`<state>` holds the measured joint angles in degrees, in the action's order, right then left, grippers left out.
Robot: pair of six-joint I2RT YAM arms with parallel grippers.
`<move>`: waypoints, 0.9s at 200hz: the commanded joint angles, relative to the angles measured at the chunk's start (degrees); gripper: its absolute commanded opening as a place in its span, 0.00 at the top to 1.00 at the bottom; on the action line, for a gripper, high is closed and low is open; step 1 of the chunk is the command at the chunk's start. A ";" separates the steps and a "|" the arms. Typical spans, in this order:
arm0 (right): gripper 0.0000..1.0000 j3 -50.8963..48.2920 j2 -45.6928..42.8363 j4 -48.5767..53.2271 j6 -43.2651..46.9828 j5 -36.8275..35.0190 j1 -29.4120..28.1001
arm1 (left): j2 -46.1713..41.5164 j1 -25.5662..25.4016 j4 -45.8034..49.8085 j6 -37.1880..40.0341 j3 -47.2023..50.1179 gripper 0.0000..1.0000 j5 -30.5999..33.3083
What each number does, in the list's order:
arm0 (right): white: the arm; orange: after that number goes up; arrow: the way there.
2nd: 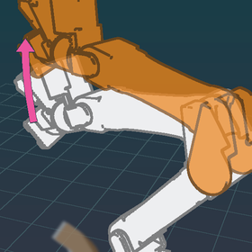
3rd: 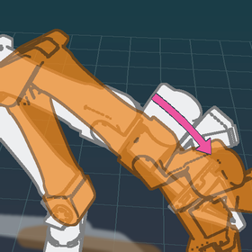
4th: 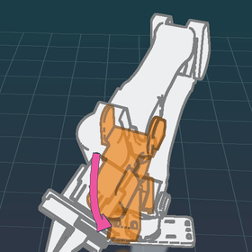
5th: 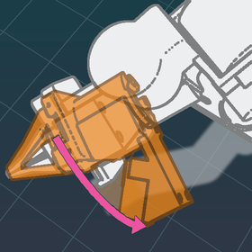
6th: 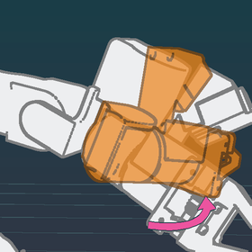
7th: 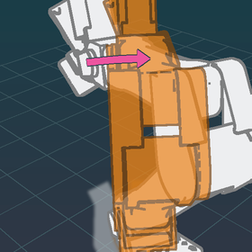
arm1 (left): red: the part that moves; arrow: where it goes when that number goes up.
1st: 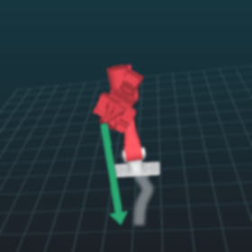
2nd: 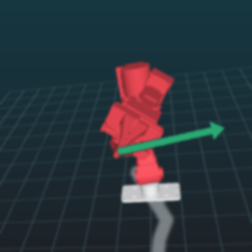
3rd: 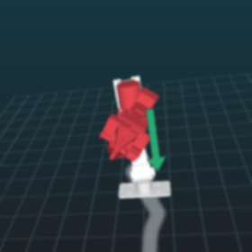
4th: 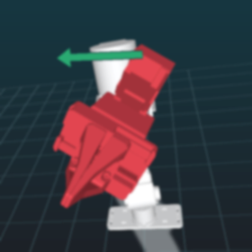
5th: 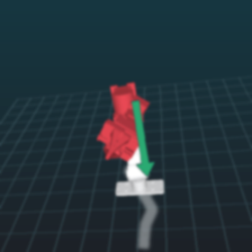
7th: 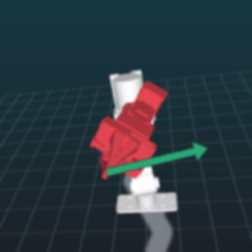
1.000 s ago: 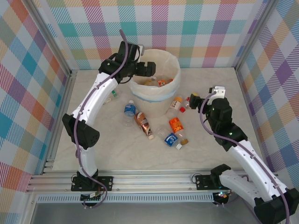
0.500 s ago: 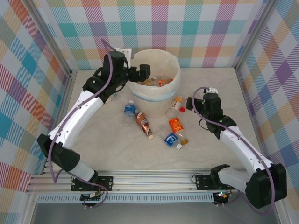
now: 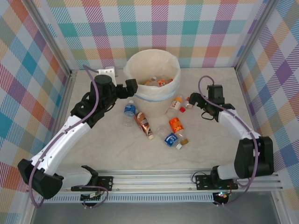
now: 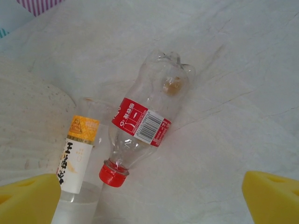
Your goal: Put the plastic bottles in the bin
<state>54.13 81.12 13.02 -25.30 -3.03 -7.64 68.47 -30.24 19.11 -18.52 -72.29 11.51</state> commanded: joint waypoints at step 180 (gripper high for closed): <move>0.15 27.14 35.68 5.14 -11.06 -8.11 -1.18 | -7.21 5.27 -0.72 -8.23 17.97 0.00 12.08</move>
<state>78.67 115.48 15.18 -34.33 -6.72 -7.66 62.08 -25.93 18.46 -24.95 -55.00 23.59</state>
